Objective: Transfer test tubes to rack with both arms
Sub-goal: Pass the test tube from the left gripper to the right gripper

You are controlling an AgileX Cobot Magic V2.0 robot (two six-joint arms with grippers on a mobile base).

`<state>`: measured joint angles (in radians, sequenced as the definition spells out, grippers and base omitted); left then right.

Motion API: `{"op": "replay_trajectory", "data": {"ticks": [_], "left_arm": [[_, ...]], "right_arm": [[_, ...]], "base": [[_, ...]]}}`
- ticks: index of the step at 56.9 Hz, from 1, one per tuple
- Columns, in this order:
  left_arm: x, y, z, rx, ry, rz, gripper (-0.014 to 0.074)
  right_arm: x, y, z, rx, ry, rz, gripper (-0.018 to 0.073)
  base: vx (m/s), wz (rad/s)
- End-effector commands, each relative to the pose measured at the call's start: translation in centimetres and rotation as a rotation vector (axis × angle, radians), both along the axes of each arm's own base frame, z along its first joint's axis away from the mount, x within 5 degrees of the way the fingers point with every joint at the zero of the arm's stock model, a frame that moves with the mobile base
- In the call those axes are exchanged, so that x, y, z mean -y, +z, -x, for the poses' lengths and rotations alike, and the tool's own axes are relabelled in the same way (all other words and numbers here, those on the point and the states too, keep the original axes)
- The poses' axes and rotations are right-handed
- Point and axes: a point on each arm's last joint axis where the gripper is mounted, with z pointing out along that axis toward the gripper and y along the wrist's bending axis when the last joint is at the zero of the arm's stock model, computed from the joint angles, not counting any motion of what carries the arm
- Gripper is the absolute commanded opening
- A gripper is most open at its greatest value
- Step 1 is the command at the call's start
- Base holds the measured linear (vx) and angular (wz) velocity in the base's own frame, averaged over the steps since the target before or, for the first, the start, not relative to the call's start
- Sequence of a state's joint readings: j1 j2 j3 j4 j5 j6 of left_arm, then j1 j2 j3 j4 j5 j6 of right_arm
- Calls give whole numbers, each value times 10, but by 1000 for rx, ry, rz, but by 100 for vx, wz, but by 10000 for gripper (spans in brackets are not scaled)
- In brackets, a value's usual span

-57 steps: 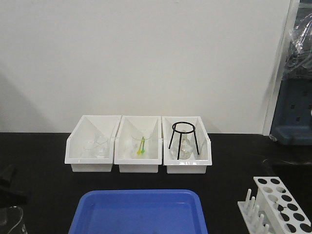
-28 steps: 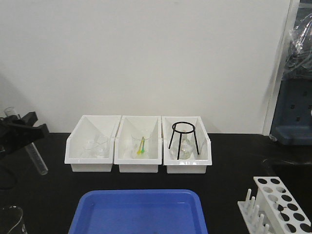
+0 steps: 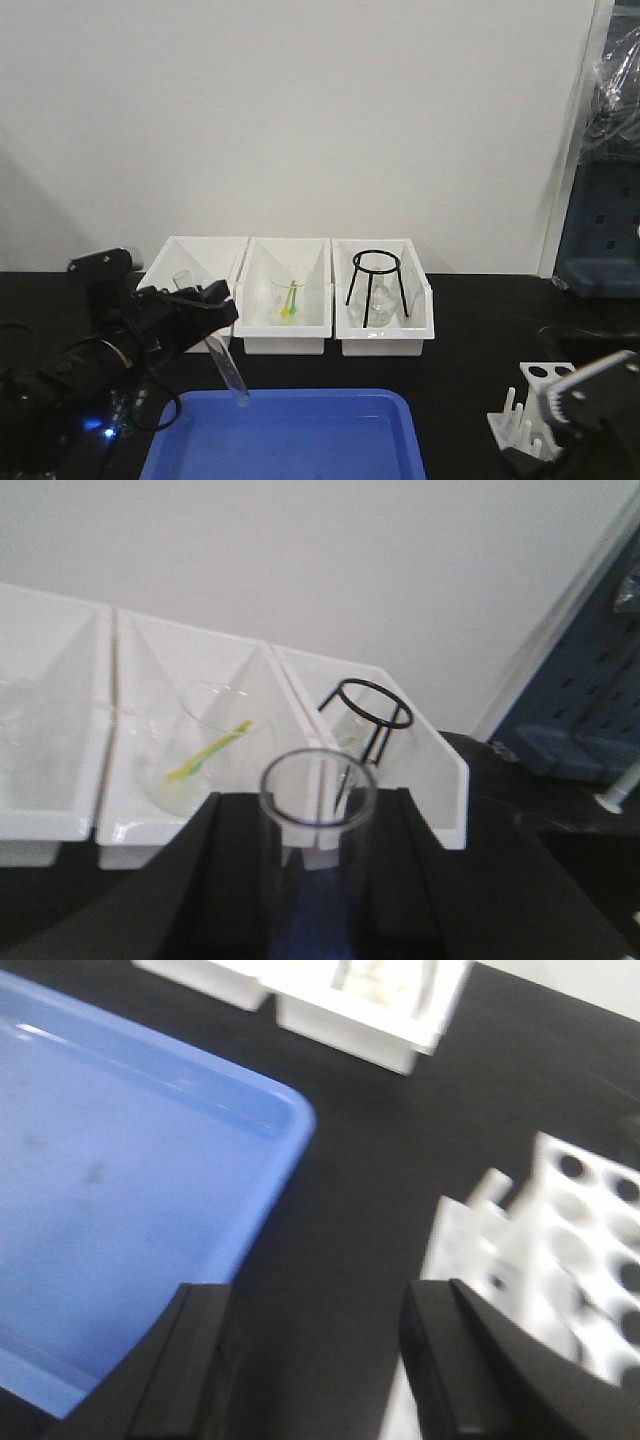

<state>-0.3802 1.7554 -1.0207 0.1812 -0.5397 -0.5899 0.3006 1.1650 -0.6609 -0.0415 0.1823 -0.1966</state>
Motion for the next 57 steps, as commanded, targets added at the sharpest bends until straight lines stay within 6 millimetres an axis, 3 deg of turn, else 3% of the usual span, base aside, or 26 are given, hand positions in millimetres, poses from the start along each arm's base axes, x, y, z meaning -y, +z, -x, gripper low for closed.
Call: {"op": "replay_trajectory", "data": {"ticks": [1,14,24,36,57], "left_arm": [[13,30,2,152,-87,164,-4],[27,9,0,129,-234,297,-4],[31,3,0,129,-282,406,-4],[37,3,5,161,-374,385,-4],[40,1,8,163,-419,346,-4]], "right_arm": [[-22,20,-24,101,66,-15,456],[-89,30,-72,14,197,8,490],[-120,32,-107,-31,214,4,493],[-140,37,-136,-45,258,38,493],[-160,33,-152,-47,300,39,490]], "base": [[0,0],[0,0],[0,0],[0,0],[0,0]]}}
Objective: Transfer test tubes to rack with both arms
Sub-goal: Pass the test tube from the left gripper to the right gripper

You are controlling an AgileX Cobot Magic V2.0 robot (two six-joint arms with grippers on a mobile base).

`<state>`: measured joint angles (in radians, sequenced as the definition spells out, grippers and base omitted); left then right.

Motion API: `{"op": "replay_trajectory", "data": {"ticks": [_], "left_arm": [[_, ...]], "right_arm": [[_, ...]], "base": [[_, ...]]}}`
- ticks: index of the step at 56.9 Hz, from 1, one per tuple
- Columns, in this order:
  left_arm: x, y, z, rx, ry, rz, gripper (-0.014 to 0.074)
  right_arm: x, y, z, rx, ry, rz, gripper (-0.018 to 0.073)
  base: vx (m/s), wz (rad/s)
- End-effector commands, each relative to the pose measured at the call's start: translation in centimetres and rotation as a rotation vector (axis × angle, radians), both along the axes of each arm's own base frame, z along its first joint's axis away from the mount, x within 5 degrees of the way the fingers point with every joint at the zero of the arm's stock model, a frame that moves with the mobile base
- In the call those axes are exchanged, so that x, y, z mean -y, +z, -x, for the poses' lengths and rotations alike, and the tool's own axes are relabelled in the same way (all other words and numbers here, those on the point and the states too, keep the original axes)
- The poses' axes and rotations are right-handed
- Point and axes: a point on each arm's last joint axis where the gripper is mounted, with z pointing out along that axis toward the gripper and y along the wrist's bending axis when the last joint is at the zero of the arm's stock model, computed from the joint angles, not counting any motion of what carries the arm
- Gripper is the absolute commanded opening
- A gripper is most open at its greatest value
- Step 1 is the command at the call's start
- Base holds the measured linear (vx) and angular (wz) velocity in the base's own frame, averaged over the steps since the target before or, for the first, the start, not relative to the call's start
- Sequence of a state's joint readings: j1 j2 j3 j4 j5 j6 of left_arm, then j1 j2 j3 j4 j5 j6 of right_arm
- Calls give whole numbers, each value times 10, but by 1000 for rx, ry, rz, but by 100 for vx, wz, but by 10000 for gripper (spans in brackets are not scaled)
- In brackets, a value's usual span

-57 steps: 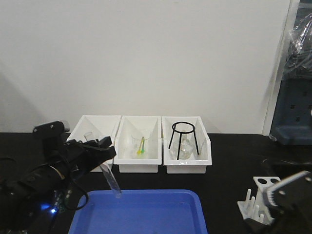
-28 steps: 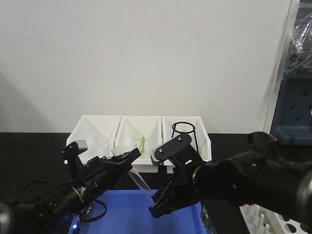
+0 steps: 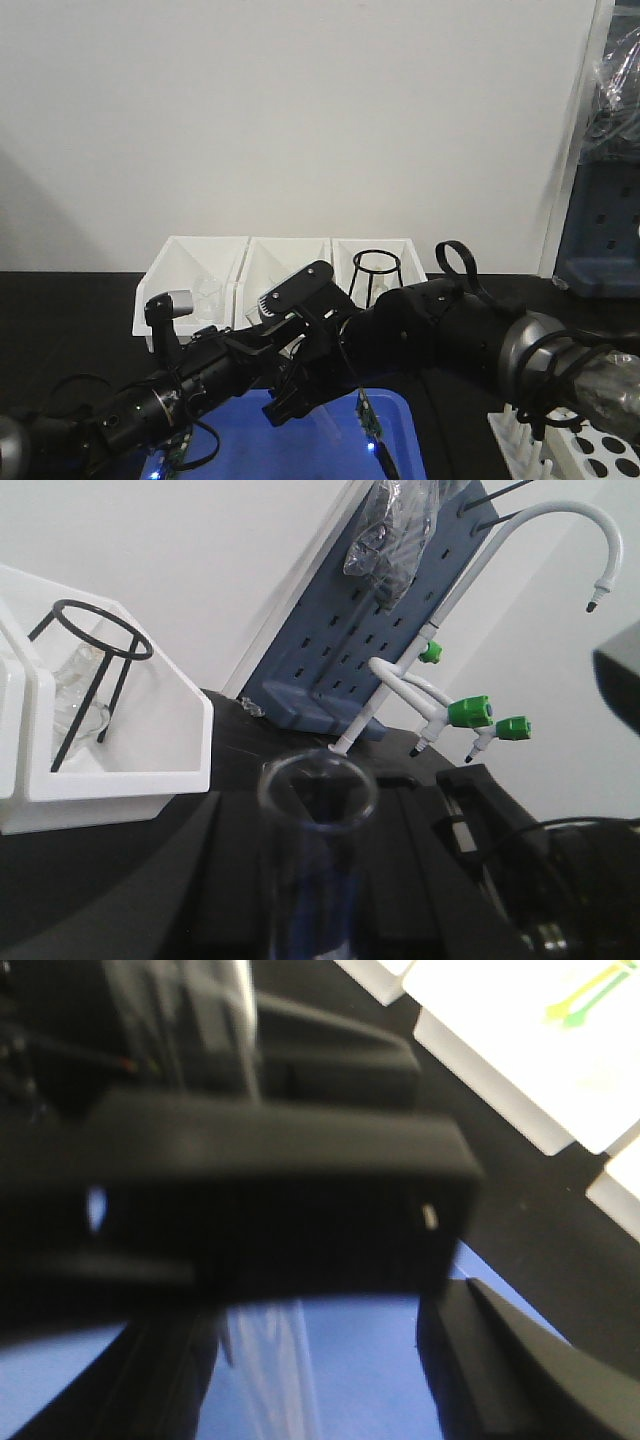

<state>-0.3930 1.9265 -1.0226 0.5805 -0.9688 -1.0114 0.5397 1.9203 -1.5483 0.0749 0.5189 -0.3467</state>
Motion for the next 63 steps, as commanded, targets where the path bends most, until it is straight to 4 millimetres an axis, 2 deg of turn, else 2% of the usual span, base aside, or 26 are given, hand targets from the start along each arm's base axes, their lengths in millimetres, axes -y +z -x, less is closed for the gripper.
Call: {"op": "replay_trajectory", "data": {"ticks": [1,7,15,43,54,63], "left_arm": [[1,39,3,121,-23,119,-4],[1,39,3,117,-24,122,-4],[1,39,3,116,-25,122,-4],[1,38,3,111,-20,118,2],[1,38,2,108,-16,119,57],[-1,39,1,104,0,135,190]], "right_arm": [[1,38,-1,130,-1,-70,490],[1,38,-1,135,-1,-74,485],[1,39,-2,145,-3,-80,429],[-2,41,-1,123,-25,-148,-16],[-1,42,-3,126,-48,-175,-11],[8,42,-8,112,-93,-195,-10]], "base": [[0,0],[0,0],[0,0],[0,0],[0,0],[0,0]]}}
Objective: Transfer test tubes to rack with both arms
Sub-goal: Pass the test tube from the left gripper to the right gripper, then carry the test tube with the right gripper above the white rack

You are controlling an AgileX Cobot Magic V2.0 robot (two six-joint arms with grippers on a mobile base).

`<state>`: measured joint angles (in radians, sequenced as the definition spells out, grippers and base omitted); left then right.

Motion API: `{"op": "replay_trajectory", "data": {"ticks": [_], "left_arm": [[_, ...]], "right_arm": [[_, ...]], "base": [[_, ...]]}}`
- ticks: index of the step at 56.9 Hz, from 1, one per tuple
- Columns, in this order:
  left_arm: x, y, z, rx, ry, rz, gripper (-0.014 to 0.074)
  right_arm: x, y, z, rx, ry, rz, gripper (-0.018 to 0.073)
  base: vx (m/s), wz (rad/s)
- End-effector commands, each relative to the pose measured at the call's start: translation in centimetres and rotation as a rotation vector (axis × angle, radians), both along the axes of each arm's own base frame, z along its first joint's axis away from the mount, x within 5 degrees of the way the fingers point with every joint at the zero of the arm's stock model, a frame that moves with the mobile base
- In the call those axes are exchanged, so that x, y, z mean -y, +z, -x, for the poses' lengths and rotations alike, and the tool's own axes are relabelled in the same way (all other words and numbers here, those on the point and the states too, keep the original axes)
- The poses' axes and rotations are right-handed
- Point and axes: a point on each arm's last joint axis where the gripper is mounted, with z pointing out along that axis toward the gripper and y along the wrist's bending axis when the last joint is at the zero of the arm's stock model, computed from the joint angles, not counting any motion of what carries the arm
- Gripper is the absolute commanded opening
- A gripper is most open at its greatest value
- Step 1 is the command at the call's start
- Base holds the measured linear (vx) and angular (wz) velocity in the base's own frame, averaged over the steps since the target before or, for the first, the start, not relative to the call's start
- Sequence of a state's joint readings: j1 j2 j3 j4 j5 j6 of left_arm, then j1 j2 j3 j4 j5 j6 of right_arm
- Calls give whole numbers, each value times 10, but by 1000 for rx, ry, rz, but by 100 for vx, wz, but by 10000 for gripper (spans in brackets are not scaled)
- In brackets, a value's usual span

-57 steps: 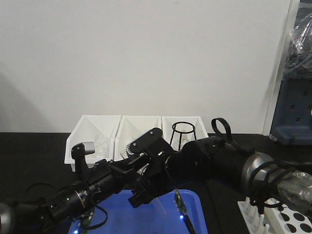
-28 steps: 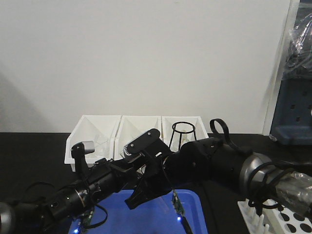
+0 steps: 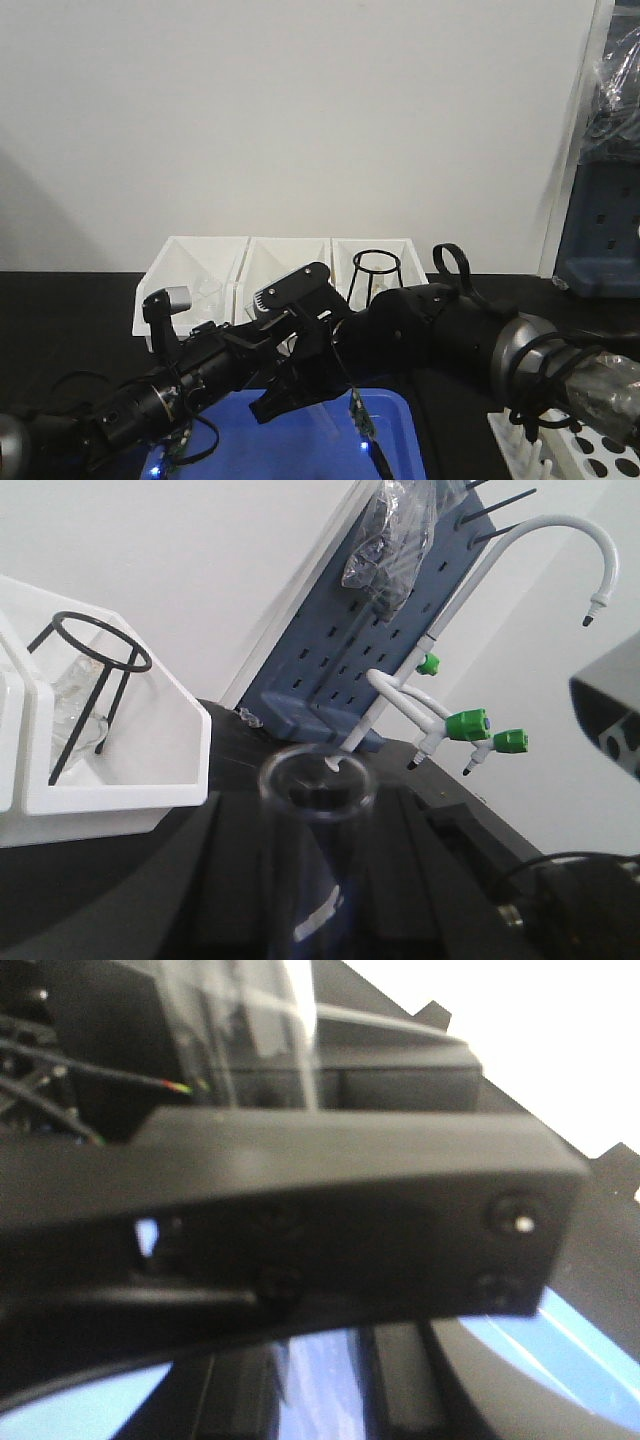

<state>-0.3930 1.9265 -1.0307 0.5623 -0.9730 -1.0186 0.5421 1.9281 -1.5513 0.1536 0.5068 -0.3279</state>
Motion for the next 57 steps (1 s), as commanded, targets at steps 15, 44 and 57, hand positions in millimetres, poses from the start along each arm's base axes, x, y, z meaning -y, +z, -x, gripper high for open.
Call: {"op": "replay_trajectory", "data": {"ticks": [15,44,57], "left_arm": [[-1,36,3,105,-4,120,494],[-19,37,-7,118,83,122,536],[-25,37,-10,118,98,121,536]], "right_arm": [[35,43,-21,154,-122,-106,-9],[136,88,-40,288,-381,-167,-9],[204,120,-3,507,-540,-208,-9]], "base": [[0,0],[0,0],[0,0]]}}
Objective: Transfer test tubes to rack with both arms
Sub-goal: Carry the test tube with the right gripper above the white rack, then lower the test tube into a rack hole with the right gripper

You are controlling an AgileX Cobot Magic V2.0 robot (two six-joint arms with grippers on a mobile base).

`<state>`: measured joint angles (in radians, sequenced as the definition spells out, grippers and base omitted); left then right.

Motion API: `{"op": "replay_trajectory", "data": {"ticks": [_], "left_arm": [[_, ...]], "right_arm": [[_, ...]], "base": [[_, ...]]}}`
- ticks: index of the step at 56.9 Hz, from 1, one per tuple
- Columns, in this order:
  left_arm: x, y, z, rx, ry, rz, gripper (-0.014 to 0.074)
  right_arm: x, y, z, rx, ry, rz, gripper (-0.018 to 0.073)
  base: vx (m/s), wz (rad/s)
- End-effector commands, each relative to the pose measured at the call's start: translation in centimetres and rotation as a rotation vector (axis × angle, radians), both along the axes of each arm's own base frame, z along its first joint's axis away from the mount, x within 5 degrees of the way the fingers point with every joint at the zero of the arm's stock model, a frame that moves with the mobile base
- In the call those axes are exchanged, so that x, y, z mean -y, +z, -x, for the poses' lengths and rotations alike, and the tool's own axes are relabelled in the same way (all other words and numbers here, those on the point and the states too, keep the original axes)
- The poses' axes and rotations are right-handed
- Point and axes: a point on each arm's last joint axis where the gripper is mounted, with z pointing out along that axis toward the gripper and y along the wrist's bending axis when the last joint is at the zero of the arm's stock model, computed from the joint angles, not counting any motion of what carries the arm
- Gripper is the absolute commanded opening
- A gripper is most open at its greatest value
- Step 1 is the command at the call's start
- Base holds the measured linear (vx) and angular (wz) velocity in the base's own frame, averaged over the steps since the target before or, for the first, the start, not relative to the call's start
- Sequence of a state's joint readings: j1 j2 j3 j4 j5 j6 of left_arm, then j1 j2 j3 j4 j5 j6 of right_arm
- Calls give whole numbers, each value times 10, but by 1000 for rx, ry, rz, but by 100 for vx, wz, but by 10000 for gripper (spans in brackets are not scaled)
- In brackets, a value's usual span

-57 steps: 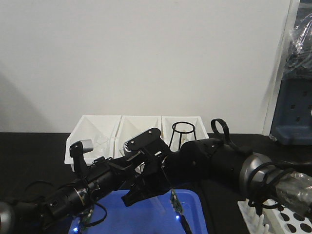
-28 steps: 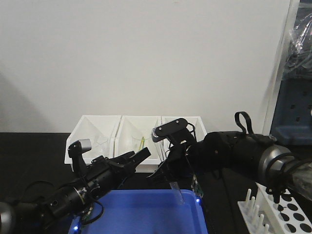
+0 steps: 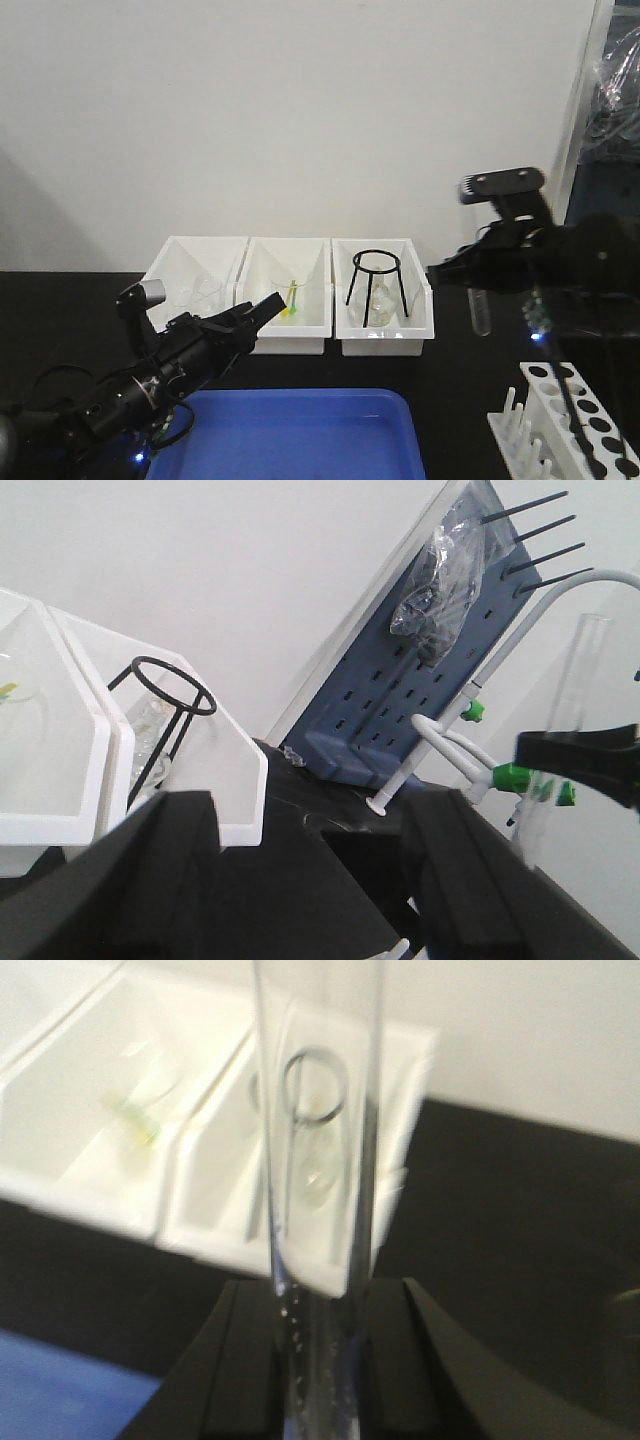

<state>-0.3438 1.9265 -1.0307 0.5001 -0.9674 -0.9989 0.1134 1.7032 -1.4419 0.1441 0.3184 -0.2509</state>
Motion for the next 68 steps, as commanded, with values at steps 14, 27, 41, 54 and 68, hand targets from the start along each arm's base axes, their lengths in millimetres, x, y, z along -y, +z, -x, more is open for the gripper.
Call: {"op": "replay_trajectory", "data": {"ticks": [14,27,41,54,68], "left_arm": [[-5,36,1,124,9,89,536],[-6,32,0,94,23,64,536],[-6,29,-1,81,26,54,536],[-6,28,-2,69,33,44,536],[-6,28,-2,68,34,43,536]], "right_arm": [[42,3,90,432,-156,-2,-8],[46,-45,117,497,-208,-56,-7],[48,-70,114,513,-222,-58,-7],[48,-85,104,507,-226,-49,-7],[48,-99,96,516,-231,-42,-7]], "base": [[0,0],[0,0],[0,0],[0,0],[0,0]]}}
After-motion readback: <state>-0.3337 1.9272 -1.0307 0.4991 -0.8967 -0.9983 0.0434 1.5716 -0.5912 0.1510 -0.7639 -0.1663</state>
